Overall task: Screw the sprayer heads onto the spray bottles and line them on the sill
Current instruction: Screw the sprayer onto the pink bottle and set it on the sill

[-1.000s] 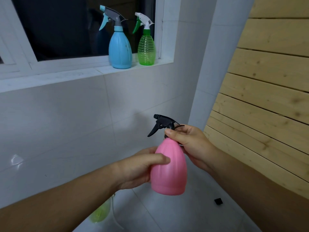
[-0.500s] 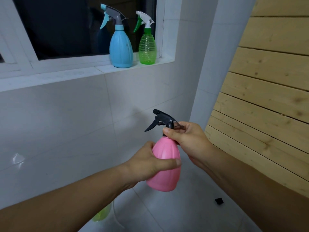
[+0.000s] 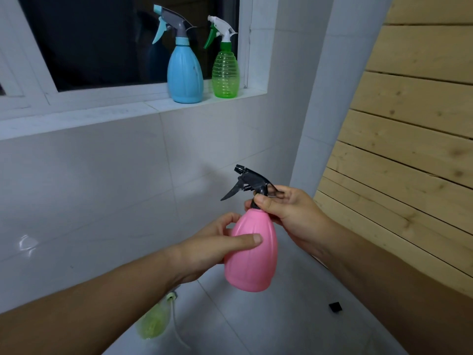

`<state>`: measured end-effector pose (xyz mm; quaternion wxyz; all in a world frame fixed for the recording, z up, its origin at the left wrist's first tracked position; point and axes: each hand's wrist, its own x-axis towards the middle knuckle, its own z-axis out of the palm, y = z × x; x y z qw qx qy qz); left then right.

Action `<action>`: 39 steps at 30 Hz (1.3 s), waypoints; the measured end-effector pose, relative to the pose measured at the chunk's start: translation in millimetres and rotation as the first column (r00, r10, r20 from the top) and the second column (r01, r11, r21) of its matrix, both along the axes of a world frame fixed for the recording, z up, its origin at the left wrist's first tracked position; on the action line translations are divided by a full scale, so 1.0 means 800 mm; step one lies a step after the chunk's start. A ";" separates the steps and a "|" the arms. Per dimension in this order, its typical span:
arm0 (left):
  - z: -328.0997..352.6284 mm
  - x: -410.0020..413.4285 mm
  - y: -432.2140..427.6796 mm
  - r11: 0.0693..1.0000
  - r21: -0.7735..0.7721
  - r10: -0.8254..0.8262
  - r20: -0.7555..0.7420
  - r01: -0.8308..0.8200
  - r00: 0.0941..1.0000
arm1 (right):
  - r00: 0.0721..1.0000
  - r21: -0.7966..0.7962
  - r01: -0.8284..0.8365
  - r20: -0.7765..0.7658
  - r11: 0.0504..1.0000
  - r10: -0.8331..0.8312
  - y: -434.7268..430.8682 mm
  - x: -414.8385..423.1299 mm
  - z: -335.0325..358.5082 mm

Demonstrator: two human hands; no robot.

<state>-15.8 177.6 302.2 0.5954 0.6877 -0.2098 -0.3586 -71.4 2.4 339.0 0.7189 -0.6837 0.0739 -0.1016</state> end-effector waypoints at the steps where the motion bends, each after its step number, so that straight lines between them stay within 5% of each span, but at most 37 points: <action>1: 0.000 0.000 -0.001 1.000 0.002 0.012 0.016 -0.012 1.000 | 1.000 -0.004 0.015 0.004 1.000 -0.015 0.001 0.001 0.000; 11: 0.008 0.011 0.010 0.996 -0.019 0.091 0.104 -0.089 0.990 | 1.000 0.047 0.008 0.030 0.999 -0.010 0.003 0.007 0.001; 18: 0.055 0.039 0.020 0.941 -0.177 0.322 0.213 -0.287 0.923 | 0.999 -0.239 -0.027 0.011 0.971 0.030 0.030 0.013 0.013; 26: 0.163 0.124 0.062 0.877 -0.323 0.456 0.322 -0.356 0.830 | 0.974 -0.398 -0.090 0.157 0.913 0.165 0.082 0.121 0.129; 30: 0.212 0.179 0.087 0.837 -0.370 0.536 0.403 -0.404 0.742 | 0.968 -0.293 -0.074 0.207 0.953 0.139 0.107 0.189 0.170; 39: 0.235 0.275 0.116 0.820 -0.327 0.569 0.378 -0.470 0.730 | 0.975 -0.271 -0.009 0.211 0.962 0.068 0.139 0.310 0.173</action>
